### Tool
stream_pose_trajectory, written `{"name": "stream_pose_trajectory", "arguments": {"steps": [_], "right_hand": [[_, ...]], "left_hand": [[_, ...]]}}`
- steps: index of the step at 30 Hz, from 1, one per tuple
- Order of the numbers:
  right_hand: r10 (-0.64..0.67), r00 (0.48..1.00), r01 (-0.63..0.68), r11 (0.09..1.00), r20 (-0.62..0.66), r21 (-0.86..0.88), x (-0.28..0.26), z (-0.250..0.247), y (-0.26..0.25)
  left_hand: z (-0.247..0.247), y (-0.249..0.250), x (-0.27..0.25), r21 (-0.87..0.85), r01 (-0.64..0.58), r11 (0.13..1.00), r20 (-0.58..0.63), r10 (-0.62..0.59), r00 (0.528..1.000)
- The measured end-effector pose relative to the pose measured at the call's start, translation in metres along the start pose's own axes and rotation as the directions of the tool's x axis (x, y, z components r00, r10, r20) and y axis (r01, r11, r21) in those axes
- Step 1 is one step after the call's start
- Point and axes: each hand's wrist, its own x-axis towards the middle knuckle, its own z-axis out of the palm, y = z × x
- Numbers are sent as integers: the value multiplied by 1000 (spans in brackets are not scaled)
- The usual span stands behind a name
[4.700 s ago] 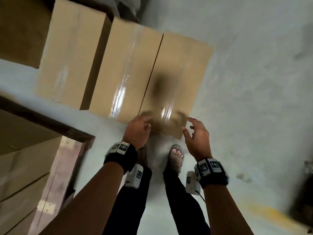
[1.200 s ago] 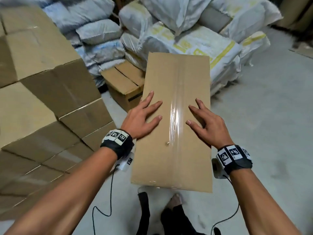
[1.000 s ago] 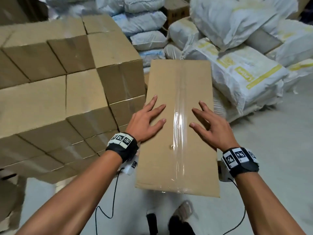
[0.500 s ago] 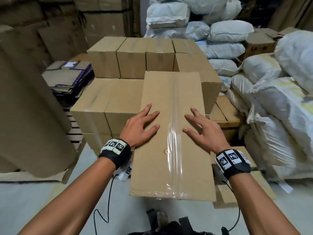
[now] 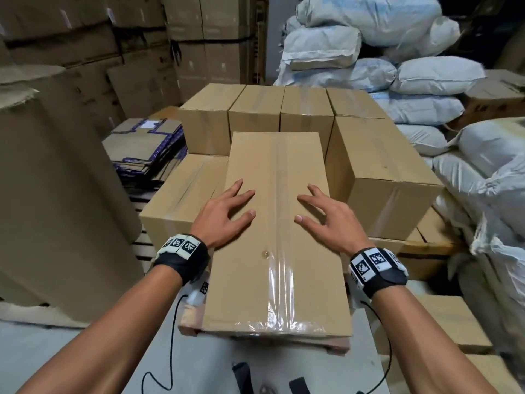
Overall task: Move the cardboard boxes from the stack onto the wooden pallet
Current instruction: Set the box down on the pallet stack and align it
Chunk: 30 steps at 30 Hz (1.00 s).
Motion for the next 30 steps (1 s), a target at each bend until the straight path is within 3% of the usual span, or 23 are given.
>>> {"name": "stream_pose_trajectory", "arguments": {"steps": [9, 19, 30], "right_hand": [[41, 998, -38, 997, 46, -61, 136, -10, 34], [111, 988, -96, 986, 105, -135, 250, -17, 81], [162, 940, -104, 974, 300, -200, 332, -36, 137]], "left_hand": [[7, -57, 142, -64, -4, 998, 33, 6, 999], [38, -106, 274, -167, -27, 986, 98, 43, 994], [80, -118, 363, -261, 12, 965, 149, 28, 988]]}}
